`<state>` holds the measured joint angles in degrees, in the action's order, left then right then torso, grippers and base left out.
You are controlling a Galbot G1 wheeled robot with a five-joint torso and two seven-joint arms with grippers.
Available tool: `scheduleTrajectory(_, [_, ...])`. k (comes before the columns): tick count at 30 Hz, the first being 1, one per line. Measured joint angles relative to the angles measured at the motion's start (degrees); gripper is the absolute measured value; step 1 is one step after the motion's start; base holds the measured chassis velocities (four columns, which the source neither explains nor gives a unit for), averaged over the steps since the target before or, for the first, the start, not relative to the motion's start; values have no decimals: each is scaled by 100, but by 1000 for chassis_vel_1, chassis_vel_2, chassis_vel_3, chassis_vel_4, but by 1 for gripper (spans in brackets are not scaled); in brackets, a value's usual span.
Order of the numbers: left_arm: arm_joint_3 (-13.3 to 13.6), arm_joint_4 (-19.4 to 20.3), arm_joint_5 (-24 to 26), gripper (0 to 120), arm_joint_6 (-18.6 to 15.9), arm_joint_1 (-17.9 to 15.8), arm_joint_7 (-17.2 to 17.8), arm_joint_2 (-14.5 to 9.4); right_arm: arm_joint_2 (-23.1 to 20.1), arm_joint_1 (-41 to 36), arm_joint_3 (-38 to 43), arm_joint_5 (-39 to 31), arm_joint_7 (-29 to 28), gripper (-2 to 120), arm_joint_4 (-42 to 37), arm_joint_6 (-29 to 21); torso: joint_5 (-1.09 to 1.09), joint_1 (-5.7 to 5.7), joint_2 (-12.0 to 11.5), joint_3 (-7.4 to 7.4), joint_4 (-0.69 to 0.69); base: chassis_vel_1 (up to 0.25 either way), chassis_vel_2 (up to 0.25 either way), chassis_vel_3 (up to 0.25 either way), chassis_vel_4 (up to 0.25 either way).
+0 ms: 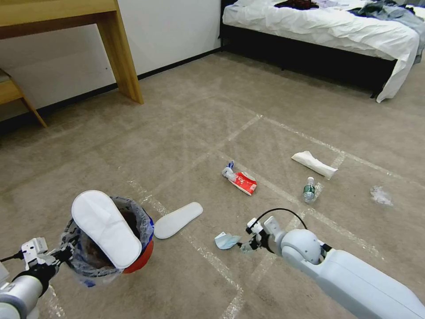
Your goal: Pick up the trash bin and place the garbage on the floor into it.
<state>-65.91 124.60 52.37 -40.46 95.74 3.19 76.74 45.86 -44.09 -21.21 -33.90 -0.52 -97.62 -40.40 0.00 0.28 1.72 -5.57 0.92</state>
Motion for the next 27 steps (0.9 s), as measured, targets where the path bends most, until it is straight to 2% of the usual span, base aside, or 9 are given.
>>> scheduleTrajectory(5, [-11,3,-36,1,9,24,-2,35,57,112,-184,209,121,100,299,200,0,0,0,0,0,0,0,0,0])
scheduleTrajectory(8, [-18,-19,-87,1,25,36,-5,98,338,377,-493,339,351,100,711,407,0,0,0,0,0,0,0,0,0])
scheduleTrajectory(18, [-61,-68,-97,1,34,62,-5,106,660,579,-804,489,386,100,1330,864,-1,0,0,0,0,0,0,0,0])
scheduleTrajectory(27, [-91,-107,-87,1,37,77,-5,102,1056,689,-997,616,393,100,2065,1679,0,0,0,0,0,0,0,0,0])
